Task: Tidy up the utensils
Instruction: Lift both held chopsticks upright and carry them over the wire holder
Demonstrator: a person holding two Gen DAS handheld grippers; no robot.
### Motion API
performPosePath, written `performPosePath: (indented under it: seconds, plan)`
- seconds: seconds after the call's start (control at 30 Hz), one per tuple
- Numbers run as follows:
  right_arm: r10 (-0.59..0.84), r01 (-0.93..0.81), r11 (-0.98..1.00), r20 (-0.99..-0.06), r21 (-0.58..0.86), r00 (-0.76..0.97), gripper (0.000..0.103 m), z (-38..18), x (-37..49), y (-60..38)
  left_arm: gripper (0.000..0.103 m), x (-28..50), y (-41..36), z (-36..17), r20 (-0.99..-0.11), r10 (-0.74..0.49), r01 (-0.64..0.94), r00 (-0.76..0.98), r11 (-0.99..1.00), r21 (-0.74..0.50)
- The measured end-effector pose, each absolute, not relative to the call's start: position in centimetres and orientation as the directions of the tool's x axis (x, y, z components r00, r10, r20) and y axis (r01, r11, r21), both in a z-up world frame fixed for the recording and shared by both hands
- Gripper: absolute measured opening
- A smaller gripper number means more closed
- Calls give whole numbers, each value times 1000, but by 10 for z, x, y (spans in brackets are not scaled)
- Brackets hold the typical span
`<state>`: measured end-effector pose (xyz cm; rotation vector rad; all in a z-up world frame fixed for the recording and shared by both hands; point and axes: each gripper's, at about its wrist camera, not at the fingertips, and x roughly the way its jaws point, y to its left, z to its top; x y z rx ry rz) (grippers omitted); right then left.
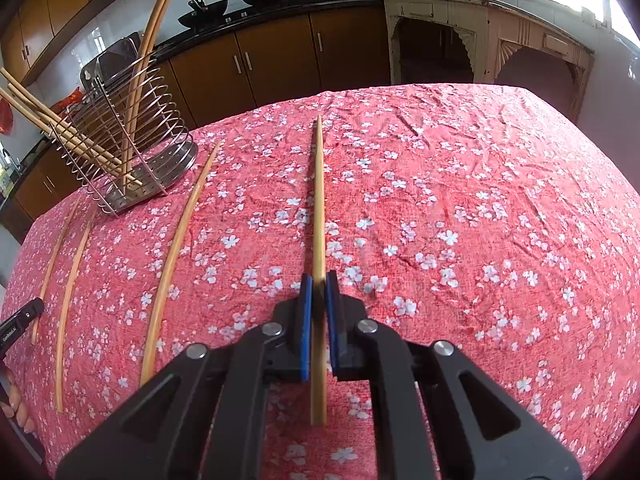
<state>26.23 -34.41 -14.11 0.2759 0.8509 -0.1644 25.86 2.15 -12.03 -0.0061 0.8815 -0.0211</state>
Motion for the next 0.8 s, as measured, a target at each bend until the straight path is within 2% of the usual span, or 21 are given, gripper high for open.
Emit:
performPosePath:
  seconds: [0.23, 0.37, 0.4, 0.5, 0.6, 0.8]
  plan:
    - [-49, 253, 955, -763, 152, 645, 8, -140, 260, -342, 29, 260, 11, -122, -775, 24, 25, 632, 998, 51]
    - [-56, 254, 957, -764, 143, 642, 8, -140, 252, -336, 28, 260, 13, -122, -774, 14, 25, 633, 999, 39]
    - [-49, 252, 956, -763, 152, 644, 8, -140, 250, -337, 27, 260, 13, -122, -774, 14, 24, 633, 999, 37]
    - [-36, 244, 956, -761, 162, 648, 8, -140, 246, -338, 8, 259, 15, -121, -773, 13, 18, 635, 999, 32]
    - [-50, 234, 962, -756, 139, 653, 8, -136, 242, -335, 7, 255, 15, -121, -773, 13, 22, 634, 999, 35]
    - [-86, 216, 969, -656, 121, 750, 8, -101, 214, -335, 7, 223, 12, -101, -708, -39, 76, 706, 997, 21]
